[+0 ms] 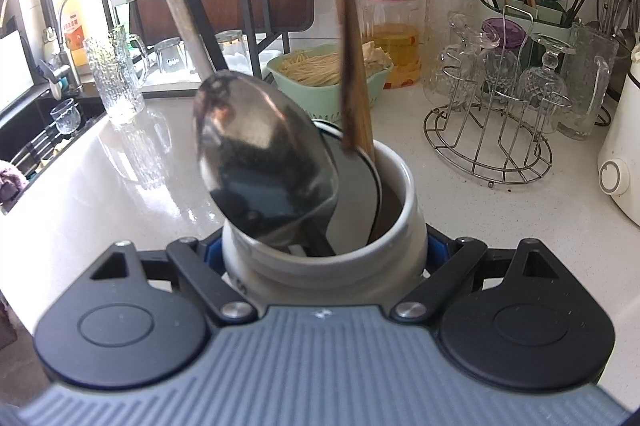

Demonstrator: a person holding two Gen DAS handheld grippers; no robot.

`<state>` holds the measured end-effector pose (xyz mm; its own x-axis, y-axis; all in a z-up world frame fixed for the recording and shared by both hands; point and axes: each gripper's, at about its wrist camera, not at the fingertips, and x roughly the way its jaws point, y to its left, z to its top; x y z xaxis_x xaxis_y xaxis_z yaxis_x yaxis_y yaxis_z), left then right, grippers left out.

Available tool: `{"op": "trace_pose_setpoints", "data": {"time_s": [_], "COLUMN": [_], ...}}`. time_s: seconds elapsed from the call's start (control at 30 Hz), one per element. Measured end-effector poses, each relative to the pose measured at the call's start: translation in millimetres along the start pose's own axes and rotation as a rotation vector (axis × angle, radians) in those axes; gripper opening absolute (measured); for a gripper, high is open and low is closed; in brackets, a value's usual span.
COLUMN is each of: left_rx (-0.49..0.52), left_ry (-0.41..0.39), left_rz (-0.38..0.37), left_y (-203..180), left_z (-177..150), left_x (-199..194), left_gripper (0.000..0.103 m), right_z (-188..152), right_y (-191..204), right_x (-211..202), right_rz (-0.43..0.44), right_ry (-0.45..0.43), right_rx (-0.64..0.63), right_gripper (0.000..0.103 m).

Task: Organize utensils
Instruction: 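Lower the copper spoon into the mug held by the right tool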

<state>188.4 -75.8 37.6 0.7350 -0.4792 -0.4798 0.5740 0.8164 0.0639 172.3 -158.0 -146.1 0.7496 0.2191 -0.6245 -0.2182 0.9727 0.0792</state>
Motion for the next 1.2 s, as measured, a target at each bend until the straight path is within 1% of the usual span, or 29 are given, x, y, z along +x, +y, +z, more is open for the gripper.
{"op": "trace_pose_setpoints", "data": {"time_s": [0.1, 0.2, 0.33, 0.53, 0.63, 0.73, 0.8, 0.83, 0.9, 0.93, 1.03, 1.1, 1.2], "left_rx": [0.003, 0.026, 0.022, -0.004, -0.019, -0.090, -0.114, -0.110, -0.110, -0.112, -0.129, -0.132, -0.157], "left_ry": [0.016, 0.028, 0.057, 0.121, 0.169, 0.246, 0.288, 0.303, 0.328, 0.340, 0.378, 0.386, 0.392], "left_rz": [-0.015, -0.001, 0.004, -0.035, -0.058, -0.108, -0.125, -0.123, -0.125, -0.130, -0.142, -0.143, -0.147], "left_y": [-2.6, -6.5, -6.6, -6.0, -5.0, 1.7, 4.2, 3.9, 3.3, 3.2, 3.3, 3.4, 6.4], "left_z": [-7.4, -15.6, -25.1, -33.5, -33.8, -35.5, -37.8, -38.8, -40.6, -41.9, -46.5, -48.8, -49.9], "left_x": [5.2, 8.6, 17.3, 25.6, 29.7, 38.1, 44.1, 46.9, 51.7, 53.8, 60.2, 61.8, 61.6], "left_gripper": [0.001, 0.001, 0.001, 0.001, 0.001, 0.001, 0.001, 0.001, 0.001, 0.001, 0.001, 0.001, 0.001], "right_z": [-0.2, -0.5, -1.3, -2.0, -3.1, -3.8, -3.5, -3.4, -2.2, -1.9, -1.5, -1.6, -1.3], "right_y": [-0.3, -0.2, -0.4, -0.2, 0.1, -0.5, -2.0, -3.6, -6.2, -7.2, -9.1, -8.6, -10.1], "right_x": [0.0, 0.0, -0.9, -1.7, -1.9, -2.7, -3.0, -3.5, -4.3, -4.9, -5.4, -6.0, -7.6], "right_rz": [0.000, 0.000, 0.001, 0.004, 0.005, 0.009, 0.015, 0.023, 0.025, 0.023, 0.035, 0.021, 0.035], "right_ry": [-0.001, -0.003, -0.010, -0.023, -0.031, -0.037, -0.045, -0.051, -0.060, -0.066, -0.067, -0.070, -0.077], "right_rx": [0.001, 0.000, -0.001, -0.004, -0.007, -0.001, 0.012, 0.023, 0.040, 0.044, 0.047, 0.036, 0.031], "right_gripper": [0.091, 0.091, 0.091, 0.092, 0.092, 0.092, 0.091, 0.092, 0.101, 0.103, 0.103, 0.103, 0.103]}}
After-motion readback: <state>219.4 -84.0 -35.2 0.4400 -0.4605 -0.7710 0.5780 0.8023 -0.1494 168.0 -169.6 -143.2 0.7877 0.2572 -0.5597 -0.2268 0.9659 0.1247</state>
